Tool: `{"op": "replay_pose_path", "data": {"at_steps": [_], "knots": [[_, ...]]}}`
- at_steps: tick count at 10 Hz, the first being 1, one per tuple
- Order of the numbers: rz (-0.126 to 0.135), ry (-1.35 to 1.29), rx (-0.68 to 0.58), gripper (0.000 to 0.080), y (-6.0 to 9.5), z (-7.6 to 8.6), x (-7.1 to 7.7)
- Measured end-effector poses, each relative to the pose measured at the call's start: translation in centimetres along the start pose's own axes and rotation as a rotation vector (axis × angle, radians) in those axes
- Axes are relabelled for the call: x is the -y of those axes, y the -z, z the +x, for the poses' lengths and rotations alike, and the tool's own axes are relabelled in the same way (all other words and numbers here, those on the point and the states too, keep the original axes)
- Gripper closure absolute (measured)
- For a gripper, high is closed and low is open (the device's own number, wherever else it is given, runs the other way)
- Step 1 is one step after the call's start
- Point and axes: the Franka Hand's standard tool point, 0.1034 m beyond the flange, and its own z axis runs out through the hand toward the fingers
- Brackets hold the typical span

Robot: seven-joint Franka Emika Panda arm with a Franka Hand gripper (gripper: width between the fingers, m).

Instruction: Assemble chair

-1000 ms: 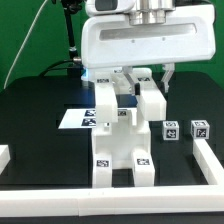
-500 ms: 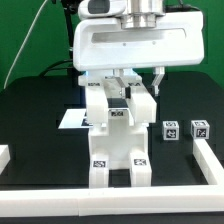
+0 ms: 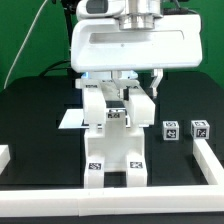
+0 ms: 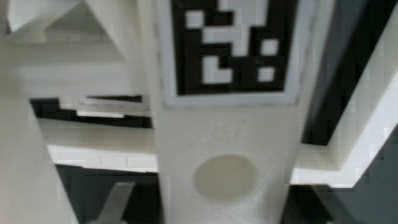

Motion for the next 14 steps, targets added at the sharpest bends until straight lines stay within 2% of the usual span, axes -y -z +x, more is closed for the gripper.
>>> {"op": "replay_pose_path", "data": {"at_steps": [3,8,10,12,14], "knots": [[0.011,-0.031,0.027,0.0515,0.1,0.8,-0.3],[0.009,-0.051,0.026,0.0515,0.1,0.7,-0.7],[0.02,-0.186,0.012,0.0515,0.7,1.0,-2.2],[0.029,-0.255,0.008,0.0515,0.8,1.0,-2.5],[0.023,-0.26,0.014,0.0515,0.4,0.6,-3.0]]}}
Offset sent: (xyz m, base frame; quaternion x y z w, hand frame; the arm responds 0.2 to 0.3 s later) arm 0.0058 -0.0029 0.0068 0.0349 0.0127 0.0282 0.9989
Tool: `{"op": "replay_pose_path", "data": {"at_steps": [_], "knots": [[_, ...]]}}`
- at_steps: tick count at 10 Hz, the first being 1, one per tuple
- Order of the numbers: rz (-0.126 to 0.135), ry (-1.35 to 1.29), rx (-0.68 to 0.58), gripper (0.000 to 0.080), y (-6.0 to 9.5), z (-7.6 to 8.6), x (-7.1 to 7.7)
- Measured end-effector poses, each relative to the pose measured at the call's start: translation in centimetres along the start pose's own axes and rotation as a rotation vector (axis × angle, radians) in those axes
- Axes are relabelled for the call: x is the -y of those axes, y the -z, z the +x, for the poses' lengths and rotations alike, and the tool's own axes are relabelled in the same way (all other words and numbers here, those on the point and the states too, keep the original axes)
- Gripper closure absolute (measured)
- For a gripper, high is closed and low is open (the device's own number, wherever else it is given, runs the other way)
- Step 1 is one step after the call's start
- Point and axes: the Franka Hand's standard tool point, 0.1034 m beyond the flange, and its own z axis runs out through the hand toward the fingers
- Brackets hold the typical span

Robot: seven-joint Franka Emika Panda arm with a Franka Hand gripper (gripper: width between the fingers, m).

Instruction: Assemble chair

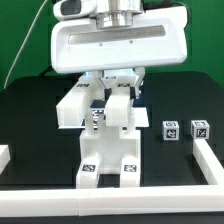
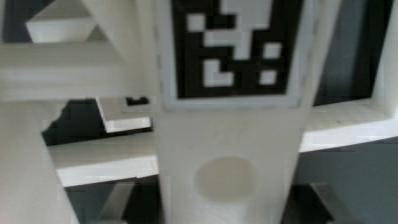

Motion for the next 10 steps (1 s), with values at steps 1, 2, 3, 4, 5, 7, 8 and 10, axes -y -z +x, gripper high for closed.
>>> {"op": "replay_pose_path", "data": {"at_steps": [1,2,3,4,5,7,8,10], "knots": [[-0.002,0.003,-0.012,0.0515,0.0,0.1,0.1],[-0.004,0.006,-0.026,0.0515,0.0,0.1,0.2],[-0.005,0.011,-0.041,0.0515,0.0,0.1,0.4],[-0.004,0.014,-0.042,0.0515,0.0,0.1,0.6],[-0.003,0.017,-0.044,0.0515,0.0,0.1,0.8],[-0.002,0.022,-0.055,0.0515,0.0,0.2,1.0],[-0.003,0.022,-0.062,0.0515,0.0,0.2,1.1],[-0.002,0.026,-0.066,0.0515,0.0,0.2,1.3]]}}
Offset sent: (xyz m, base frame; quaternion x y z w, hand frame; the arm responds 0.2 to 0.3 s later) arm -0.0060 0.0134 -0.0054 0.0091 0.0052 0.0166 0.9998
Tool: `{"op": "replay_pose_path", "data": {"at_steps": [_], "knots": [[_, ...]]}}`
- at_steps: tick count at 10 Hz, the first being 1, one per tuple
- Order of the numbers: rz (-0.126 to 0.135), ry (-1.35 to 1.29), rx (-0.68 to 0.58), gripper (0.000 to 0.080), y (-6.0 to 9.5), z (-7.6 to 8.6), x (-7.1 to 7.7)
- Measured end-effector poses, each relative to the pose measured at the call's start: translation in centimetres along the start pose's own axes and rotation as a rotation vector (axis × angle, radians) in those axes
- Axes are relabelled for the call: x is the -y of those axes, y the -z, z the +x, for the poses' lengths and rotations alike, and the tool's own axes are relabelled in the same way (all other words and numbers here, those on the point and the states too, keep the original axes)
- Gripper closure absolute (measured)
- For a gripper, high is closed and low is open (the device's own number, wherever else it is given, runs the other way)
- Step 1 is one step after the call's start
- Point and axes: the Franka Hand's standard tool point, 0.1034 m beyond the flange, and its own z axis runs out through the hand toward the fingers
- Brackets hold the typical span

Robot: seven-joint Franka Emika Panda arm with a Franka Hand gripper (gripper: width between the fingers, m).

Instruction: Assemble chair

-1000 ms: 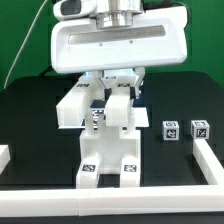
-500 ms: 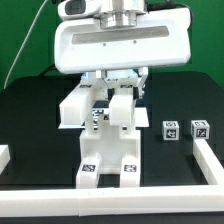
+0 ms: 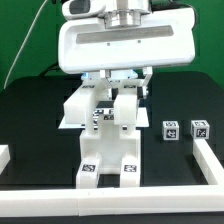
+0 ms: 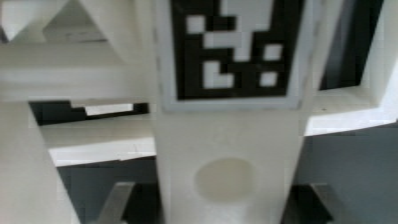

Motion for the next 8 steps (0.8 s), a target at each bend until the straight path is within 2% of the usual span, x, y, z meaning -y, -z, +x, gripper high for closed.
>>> {"op": "replay_pose_path", "data": {"at_steps": [8], "knots": [[-0.001,0.036,-0.014,0.0515,0.02,0.07,0.16]]}}
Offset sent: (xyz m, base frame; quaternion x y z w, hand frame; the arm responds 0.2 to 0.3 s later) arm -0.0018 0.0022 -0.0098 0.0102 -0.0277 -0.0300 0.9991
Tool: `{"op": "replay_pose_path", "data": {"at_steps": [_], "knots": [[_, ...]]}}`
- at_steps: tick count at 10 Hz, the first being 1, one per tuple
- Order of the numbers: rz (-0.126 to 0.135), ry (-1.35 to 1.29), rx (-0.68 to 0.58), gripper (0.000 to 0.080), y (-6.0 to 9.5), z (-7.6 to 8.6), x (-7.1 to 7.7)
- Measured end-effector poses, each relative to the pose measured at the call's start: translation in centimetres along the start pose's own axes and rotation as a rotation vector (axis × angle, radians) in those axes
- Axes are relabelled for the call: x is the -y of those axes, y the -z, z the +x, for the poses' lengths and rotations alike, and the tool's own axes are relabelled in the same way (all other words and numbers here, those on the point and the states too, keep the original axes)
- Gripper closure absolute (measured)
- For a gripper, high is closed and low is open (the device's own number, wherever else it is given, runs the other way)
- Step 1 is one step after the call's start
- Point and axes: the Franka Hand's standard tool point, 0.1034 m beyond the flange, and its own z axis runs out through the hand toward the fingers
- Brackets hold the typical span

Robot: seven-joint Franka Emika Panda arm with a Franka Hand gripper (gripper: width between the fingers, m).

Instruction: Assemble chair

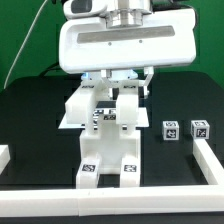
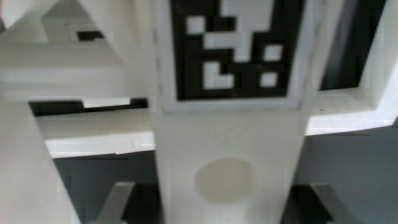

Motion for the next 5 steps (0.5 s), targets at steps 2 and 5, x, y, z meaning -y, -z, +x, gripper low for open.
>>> {"op": "replay_pose_path", "data": {"at_steps": [2,5], "knots": [[0.003,0.003,0.005,0.0515,0.1,-0.34,0.21],[0.005,-0.004,-0.001,0.0515,0.68,0.07,-0.27]]}}
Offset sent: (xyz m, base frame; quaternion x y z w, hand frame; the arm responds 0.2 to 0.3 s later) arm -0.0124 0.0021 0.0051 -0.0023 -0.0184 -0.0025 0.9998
